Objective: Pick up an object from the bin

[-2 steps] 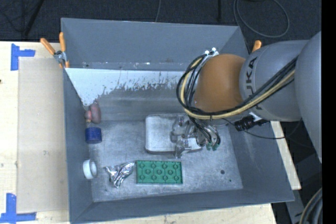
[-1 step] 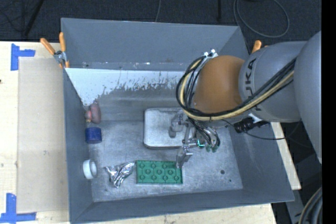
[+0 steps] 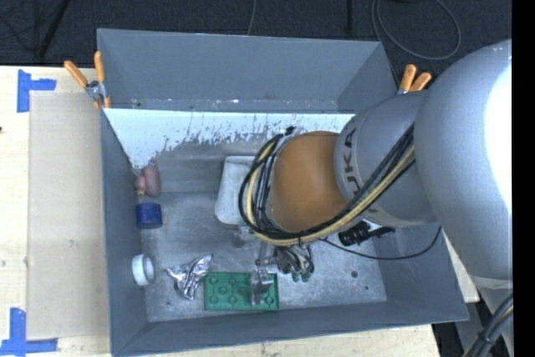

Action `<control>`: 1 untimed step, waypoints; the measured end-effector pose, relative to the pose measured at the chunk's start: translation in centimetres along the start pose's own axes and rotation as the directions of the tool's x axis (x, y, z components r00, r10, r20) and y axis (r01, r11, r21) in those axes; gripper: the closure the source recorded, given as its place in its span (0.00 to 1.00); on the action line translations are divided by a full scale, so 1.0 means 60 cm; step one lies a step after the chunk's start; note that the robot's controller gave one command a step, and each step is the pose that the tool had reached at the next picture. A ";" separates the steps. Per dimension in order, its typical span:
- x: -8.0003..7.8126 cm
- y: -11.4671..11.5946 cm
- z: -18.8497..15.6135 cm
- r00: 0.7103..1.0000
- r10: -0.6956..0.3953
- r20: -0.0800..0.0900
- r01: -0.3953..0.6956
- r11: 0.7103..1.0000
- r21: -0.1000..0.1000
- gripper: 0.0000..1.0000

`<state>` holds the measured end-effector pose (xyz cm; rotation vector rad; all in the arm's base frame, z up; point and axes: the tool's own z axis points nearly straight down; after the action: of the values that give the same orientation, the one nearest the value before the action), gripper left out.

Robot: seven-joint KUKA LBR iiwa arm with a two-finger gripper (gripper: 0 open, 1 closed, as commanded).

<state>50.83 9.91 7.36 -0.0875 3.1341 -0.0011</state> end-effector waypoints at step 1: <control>0.006 -0.001 0.001 1.000 0.003 -0.019 -0.003 1.000 -0.001 1.00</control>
Offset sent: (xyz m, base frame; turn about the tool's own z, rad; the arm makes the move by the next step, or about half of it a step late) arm 0.0000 0.0000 0.0000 0.0000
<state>50.48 9.83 7.31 -0.0827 3.1529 -0.0001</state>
